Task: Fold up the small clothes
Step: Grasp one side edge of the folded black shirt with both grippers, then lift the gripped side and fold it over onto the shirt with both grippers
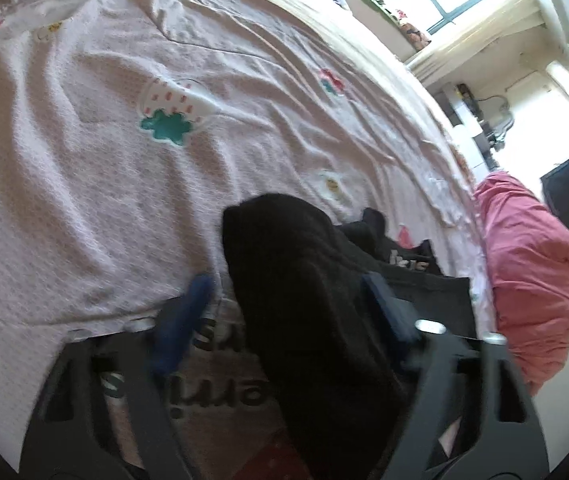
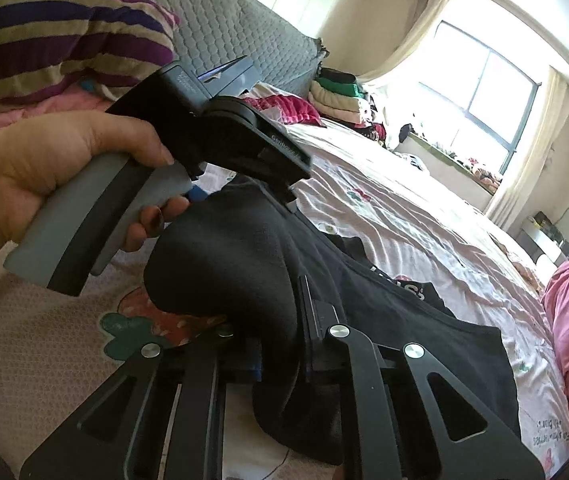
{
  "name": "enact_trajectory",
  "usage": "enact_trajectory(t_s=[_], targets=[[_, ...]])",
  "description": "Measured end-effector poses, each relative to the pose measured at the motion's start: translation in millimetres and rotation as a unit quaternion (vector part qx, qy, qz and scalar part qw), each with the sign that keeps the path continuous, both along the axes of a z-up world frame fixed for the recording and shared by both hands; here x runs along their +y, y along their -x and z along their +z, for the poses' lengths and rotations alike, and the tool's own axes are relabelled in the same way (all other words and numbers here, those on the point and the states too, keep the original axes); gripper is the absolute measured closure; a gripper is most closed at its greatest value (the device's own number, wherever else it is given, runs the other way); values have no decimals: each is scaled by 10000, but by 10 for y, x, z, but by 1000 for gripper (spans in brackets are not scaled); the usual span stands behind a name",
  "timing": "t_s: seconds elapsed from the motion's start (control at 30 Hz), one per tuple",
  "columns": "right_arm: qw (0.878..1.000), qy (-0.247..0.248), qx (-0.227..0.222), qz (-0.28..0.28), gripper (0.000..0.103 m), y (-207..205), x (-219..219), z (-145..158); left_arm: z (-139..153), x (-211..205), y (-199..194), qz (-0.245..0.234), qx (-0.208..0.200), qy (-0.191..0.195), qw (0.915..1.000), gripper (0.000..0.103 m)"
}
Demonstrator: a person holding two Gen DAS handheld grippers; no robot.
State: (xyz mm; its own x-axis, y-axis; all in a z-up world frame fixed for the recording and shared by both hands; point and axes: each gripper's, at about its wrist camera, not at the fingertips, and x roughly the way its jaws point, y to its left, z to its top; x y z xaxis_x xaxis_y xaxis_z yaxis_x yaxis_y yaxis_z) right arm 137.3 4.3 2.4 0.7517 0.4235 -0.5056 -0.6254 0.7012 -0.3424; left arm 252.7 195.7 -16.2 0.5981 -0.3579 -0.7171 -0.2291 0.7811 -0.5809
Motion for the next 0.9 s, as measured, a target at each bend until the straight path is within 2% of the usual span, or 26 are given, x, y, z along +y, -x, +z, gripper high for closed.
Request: enact_trajectory(t_s=[0.13,0.23,0.4,0.57,0.77,0.9], targets=[[9999,-92,-13,-43,93,26,-60,8,73,-105,25,-53,-236,11,9997,72],[9997,-214,-14,-108,95,41,-131,32,188,-211,60,-96,-459,-140,9988,83],[9985,-451,-5,-306,96,36,-306,102,381,-408,86,-126,-551,-395,9976,84],[9947,-865,209,-523,96,-35,-533,206,601,-645,65,-209,-585,-573,9964,84],[9856,-1432,451,-773,96,-113,-891,332,891,-1015,13,-394,-640,-948,9927,84],[9754,-1862,720,-934,96,-178,-1153,405,1047,-1324,-48,-536,-667,-1194,9892,86]])
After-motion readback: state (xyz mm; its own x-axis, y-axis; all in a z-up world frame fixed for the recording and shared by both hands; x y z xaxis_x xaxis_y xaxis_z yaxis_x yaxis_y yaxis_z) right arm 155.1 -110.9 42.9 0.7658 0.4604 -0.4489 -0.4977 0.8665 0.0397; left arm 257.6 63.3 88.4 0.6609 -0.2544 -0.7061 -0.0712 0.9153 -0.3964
